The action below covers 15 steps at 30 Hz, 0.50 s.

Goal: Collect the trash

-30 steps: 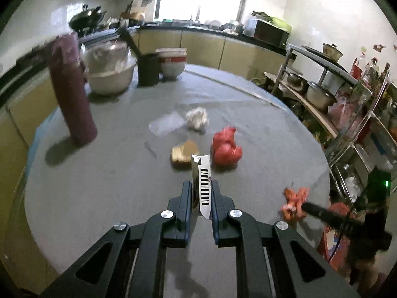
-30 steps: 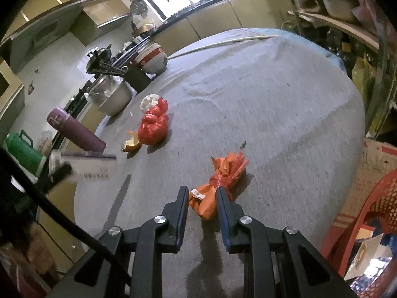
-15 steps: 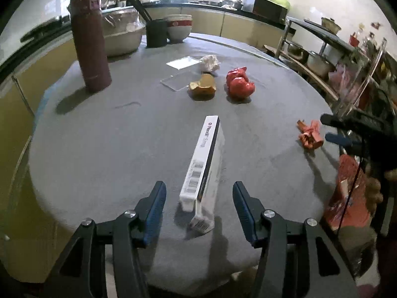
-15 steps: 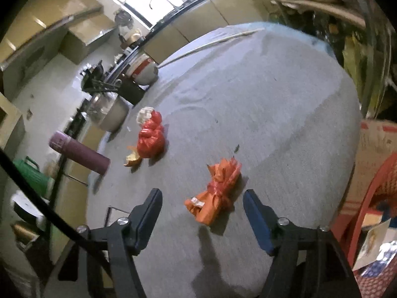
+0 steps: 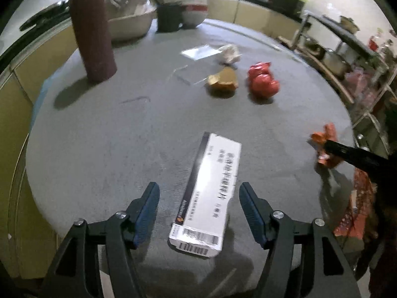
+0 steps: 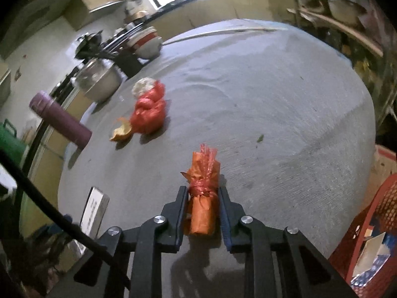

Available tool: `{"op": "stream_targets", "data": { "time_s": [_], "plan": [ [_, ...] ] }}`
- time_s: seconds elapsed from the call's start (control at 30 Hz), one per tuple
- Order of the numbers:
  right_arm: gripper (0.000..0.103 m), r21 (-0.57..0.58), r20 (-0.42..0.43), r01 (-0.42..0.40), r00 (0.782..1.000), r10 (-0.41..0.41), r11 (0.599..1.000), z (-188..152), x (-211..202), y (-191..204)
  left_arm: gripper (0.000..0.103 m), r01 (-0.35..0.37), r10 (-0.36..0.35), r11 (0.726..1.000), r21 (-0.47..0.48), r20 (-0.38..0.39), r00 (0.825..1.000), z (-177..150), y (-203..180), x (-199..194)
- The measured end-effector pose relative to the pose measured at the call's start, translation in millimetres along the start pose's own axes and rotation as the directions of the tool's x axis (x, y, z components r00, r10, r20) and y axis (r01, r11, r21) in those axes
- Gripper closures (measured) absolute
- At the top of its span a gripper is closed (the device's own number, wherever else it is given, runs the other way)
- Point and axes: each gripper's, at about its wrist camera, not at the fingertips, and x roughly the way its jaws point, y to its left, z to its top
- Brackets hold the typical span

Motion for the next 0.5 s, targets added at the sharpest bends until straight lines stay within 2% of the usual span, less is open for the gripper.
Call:
{"op": "stream_targets", "data": {
  "time_s": [0.13, 0.3, 0.37, 0.4, 0.5],
  "plan": [
    [0.077, -0.04, 0.015, -0.011, 1.0, 0.011, 0.999, -5, -8, 9, 0.036, 0.049, -0.049, 0.999, -0.006, -0.026, 0.998, -1, -7, 6],
    [0.077, -0.05, 0.03, -0.051, 0.998, 0.053, 0.997, -9, -20, 14, 0.036, 0.024, -0.024, 1.0, 0.001, -0.05, 0.998, 1, -14, 16],
    [0.077, -0.05, 0.035, -0.064, 0.997, 0.066, 0.997, -10, -24, 15, 0.044, 0.026, -0.027, 1.0, -0.017, -0.06, 0.998, 2, -12, 21],
    [0.077, -0.048, 0.041, -0.077, 0.996, 0.079, 0.996, -11, -27, 15, 0.052, 0.025, -0.027, 0.999, -0.027, -0.07, 0.997, 2, -10, 23],
    [0.077, -0.042, 0.048, -0.098, 0.994, 0.1, 0.994, -13, -32, 14, 0.052, 0.031, -0.032, 0.999, -0.033, -0.06, 0.998, 2, -10, 23]
  ]
}}
